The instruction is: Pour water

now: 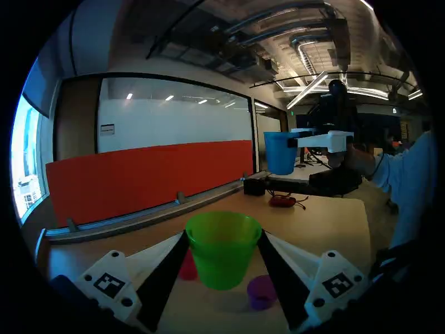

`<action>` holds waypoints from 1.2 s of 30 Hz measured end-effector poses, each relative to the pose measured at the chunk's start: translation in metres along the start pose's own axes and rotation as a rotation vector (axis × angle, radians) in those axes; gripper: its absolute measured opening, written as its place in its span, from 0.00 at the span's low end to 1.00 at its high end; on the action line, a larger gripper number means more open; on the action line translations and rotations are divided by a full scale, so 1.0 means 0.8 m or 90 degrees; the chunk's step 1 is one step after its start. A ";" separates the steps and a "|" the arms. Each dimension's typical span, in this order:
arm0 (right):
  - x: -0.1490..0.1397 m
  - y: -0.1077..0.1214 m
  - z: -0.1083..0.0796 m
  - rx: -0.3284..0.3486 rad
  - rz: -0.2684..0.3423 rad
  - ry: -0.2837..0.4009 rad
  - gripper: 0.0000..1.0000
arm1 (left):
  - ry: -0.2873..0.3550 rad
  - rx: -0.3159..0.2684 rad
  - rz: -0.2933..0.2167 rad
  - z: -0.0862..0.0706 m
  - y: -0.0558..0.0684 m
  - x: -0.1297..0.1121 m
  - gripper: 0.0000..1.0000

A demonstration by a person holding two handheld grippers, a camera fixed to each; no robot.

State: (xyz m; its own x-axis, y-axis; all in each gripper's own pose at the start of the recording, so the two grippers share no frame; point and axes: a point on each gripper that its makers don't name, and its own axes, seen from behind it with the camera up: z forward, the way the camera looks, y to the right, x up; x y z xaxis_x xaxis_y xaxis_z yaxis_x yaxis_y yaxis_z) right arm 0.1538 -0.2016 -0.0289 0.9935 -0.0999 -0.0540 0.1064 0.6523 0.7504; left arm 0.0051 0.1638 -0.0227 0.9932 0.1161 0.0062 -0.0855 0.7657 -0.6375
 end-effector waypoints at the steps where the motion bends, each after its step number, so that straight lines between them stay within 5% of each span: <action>1: -0.004 0.000 -0.001 0.001 0.002 -0.002 0.91 | -0.002 0.001 0.001 -0.001 -0.001 -0.002 0.87; 36: -0.133 -0.029 -0.007 0.081 0.033 -0.093 0.92 | -0.116 -0.003 -0.004 -0.009 -0.009 -0.092 0.87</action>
State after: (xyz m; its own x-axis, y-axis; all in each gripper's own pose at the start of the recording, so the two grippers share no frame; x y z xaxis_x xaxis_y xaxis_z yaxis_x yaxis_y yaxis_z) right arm 0.0461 -0.2023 -0.0443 0.9802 -0.1829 0.0762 0.0402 0.5603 0.8273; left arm -0.0669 0.1453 -0.0246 0.9628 0.2250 0.1495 -0.0789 0.7635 -0.6410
